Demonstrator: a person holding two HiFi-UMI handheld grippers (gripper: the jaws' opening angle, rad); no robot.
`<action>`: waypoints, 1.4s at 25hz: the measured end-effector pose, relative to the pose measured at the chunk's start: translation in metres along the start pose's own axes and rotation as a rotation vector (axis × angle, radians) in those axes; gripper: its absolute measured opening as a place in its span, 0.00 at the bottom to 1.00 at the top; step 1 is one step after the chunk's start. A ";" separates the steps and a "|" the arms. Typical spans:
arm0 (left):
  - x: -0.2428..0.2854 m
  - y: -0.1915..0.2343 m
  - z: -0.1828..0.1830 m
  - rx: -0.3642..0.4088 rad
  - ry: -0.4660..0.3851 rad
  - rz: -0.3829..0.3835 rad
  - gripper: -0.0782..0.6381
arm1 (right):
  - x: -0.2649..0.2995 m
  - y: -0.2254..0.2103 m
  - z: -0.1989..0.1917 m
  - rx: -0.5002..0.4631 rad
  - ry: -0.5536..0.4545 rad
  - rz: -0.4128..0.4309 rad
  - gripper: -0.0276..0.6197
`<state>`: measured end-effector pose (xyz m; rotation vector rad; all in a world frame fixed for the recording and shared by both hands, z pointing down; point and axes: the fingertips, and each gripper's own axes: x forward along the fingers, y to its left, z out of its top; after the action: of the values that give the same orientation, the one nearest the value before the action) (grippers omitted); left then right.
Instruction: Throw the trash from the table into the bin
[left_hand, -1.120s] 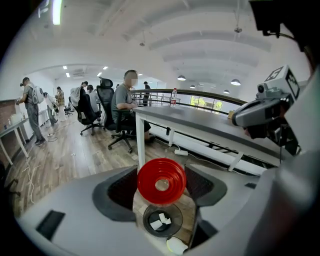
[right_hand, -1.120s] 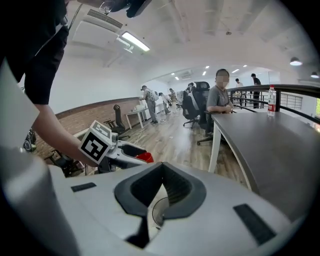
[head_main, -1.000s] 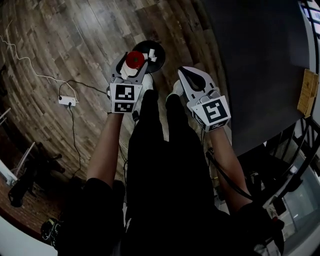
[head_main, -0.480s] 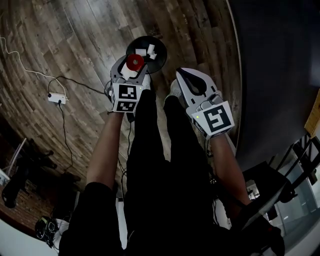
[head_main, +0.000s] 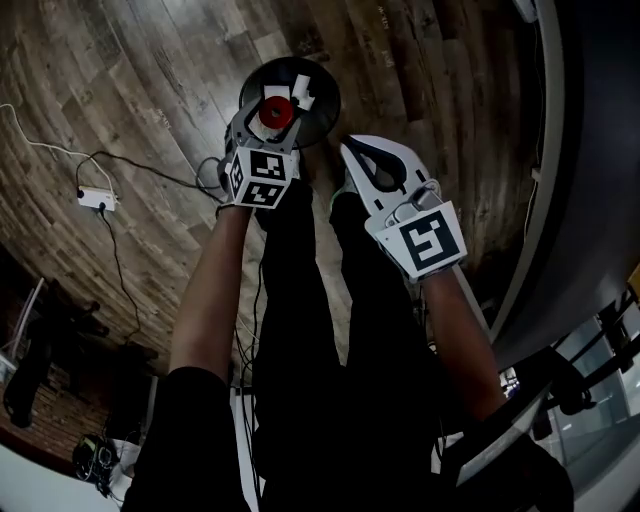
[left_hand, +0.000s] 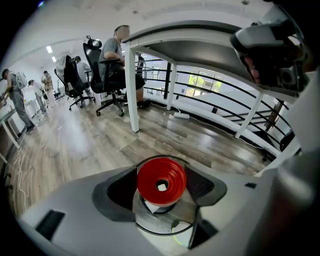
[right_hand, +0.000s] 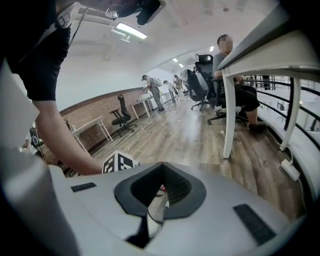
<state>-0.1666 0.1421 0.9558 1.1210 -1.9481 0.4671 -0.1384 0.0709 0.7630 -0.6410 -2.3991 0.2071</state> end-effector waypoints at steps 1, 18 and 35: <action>0.009 -0.001 -0.009 0.000 0.010 -0.002 0.53 | 0.004 -0.002 -0.008 0.005 0.001 0.000 0.05; 0.121 0.014 -0.073 -0.014 0.097 0.040 0.53 | 0.027 -0.019 -0.091 0.085 0.040 -0.021 0.05; 0.123 0.018 -0.070 0.000 0.105 0.055 0.53 | 0.044 -0.024 -0.107 0.083 0.079 -0.031 0.05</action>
<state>-0.1816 0.1310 1.0974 1.0244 -1.8908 0.5443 -0.1114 0.0709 0.8783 -0.5639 -2.3098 0.2618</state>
